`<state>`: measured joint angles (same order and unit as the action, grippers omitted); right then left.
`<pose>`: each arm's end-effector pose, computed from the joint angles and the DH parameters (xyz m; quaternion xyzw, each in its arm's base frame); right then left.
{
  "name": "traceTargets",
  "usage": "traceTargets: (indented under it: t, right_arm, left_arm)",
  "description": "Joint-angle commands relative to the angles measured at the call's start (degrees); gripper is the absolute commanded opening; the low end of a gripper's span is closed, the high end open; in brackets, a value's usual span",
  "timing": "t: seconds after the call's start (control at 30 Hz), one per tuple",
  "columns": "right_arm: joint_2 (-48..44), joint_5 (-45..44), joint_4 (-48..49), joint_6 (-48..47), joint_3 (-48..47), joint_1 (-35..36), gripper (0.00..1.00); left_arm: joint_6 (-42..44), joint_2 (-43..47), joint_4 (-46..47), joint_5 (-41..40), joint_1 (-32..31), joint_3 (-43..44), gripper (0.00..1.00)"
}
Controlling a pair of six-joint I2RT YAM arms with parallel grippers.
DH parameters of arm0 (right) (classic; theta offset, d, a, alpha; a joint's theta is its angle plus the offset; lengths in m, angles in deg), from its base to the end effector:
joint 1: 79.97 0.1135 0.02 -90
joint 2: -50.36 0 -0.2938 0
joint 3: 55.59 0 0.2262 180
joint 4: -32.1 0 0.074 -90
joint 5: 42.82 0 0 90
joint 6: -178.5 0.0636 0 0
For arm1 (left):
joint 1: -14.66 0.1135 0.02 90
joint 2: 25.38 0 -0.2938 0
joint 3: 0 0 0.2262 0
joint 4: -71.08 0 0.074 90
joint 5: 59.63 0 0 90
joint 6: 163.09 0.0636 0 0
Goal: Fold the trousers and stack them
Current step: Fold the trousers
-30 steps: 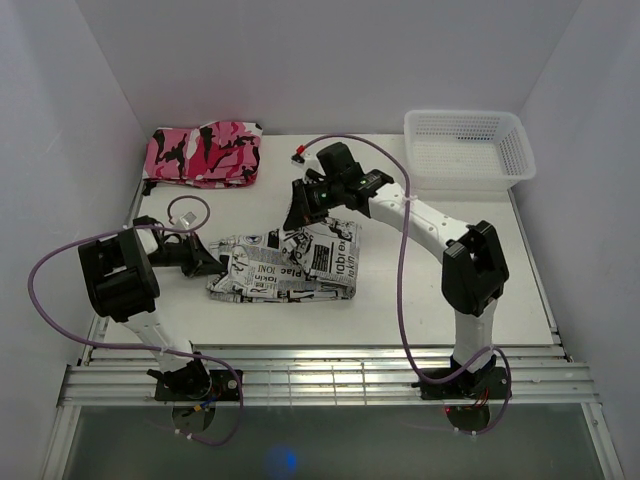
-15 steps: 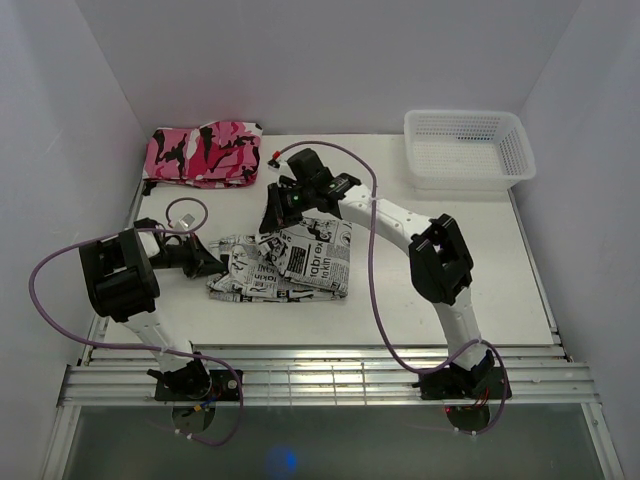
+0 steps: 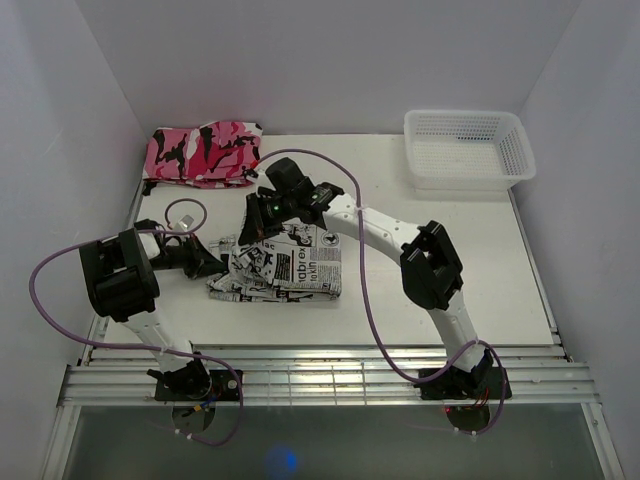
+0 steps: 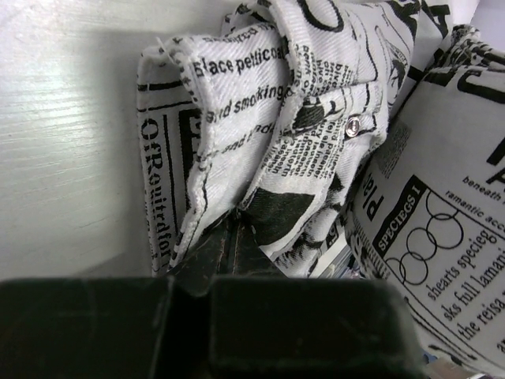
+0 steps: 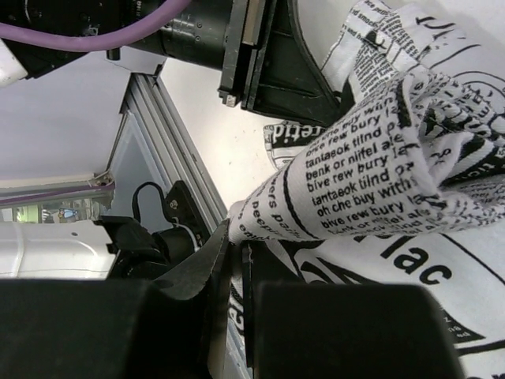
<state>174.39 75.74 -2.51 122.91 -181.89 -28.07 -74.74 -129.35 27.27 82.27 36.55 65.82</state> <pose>0.2970 0.4281 0.2965 -0.2466 0.8210 0.4773 0.1931 0.2828 0.0597 0.1468 -0.1529 0.8844 -0.4186 0.1388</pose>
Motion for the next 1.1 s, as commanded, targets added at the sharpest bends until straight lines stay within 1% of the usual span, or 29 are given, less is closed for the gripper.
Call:
traceTargets:
  t: [0.0, 0.1, 0.37, 0.67, 0.93, 0.97, 1.0, 1.03, 1.07]
  right_arm:
    - [0.2, -0.1, 4.1, 3.0, -3.9, 1.1, 0.08]
    - [1.0, 0.4, 4.3, 5.5, -3.7, 1.4, 0.08]
    - [2.8, 0.8, 5.9, 8.5, -3.3, 3.0, 0.08]
    - [7.9, -0.3, 9.0, 10.5, -7.6, 3.4, 0.08]
    - [11.1, 0.2, 12.5, 13.0, -8.5, 4.3, 0.08]
    - [11.5, 0.8, 13.0, 13.2, -8.5, 4.3, 0.08]
    - [12.2, 1.1, 14.3, 13.7, -8.4, 4.4, 0.08]
    - [12.4, 1.5, 15.0, 13.8, -8.2, 4.4, 0.08]
    - [12.5, 2.0, 15.9, 13.8, -7.5, 4.5, 0.08]
  left_arm:
    - [0.0, -0.5, 2.9, -3.1, -0.4, -1.0, 0.0]
    - [-0.5, -0.7, 3.6, -2.8, -0.4, -1.3, 0.0]
    - [-1.1, -0.6, 4.6, -2.9, -0.4, -1.8, 0.0]
    - [-1.7, -0.6, 5.3, -2.8, -0.3, -2.5, 0.0]
    - [-2.2, 0.1, 5.7, -3.0, -0.4, -3.0, 0.0]
    - [-2.3, 0.3, 5.5, -3.2, -0.4, -3.0, 0.02]
    - [-2.3, 1.0, 5.2, -4.4, -0.3, -2.7, 0.07]
    - [-2.4, 1.4, 4.4, -5.5, -0.2, -2.4, 0.18]
    - [-2.9, 2.0, 4.0, -6.7, 1.0, -2.0, 0.22]
